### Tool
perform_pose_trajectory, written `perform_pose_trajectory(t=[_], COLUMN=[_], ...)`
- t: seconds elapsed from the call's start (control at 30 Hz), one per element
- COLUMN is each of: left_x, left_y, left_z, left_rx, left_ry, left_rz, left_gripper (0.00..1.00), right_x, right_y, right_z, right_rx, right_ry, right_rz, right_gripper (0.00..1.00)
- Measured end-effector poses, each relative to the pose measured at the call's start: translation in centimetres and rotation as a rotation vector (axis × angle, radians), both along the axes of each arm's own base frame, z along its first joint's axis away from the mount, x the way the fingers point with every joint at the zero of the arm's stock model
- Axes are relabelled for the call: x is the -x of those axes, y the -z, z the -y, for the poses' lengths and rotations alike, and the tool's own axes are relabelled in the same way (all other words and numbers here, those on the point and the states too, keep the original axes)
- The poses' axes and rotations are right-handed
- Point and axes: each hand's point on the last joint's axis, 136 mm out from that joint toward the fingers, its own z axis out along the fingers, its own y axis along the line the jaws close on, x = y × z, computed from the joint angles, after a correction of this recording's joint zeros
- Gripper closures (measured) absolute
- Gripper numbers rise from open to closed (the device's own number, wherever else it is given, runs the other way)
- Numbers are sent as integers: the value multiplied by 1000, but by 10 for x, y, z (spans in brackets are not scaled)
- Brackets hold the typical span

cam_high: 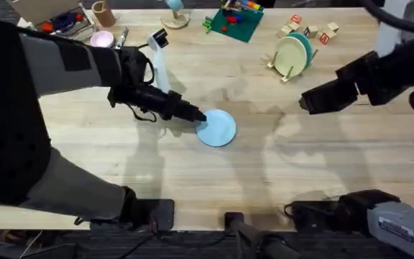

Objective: Pick up the plates from the table one by one and place each into a slot on the dish rack.

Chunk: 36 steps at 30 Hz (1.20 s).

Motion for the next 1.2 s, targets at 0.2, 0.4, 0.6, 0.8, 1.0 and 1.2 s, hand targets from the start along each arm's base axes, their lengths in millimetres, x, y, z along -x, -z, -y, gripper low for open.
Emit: perform_pose_trajectory(t=[0.2,0.4,0.6,0.8,1.0,1.2], left_x=[-3,-2,-4,-2,-9,-10], left_y=[6,17,22,31,31,30], left_z=[0,-1,0,3,7,8], left_rx=[-5,-8,-8,28,58,65], left_ry=[-2,-4,-9,-19,-53,-68], left_rz=[0,-39,-45,-107,-143,-167], left_gripper=[960,960,960,960,960,960], right_x=[0,-1,-3,-3,-3,-1], right_y=[0,2,7,7,7,8], right_z=[0,0,0,-1,0,0], right_rx=[0,2,5,5,5,6], right_ry=[0,0,0,0,0,0], right_rz=[0,-10,-31,-31,-33,-40], right_gripper=[5,5,5,5,5,5])
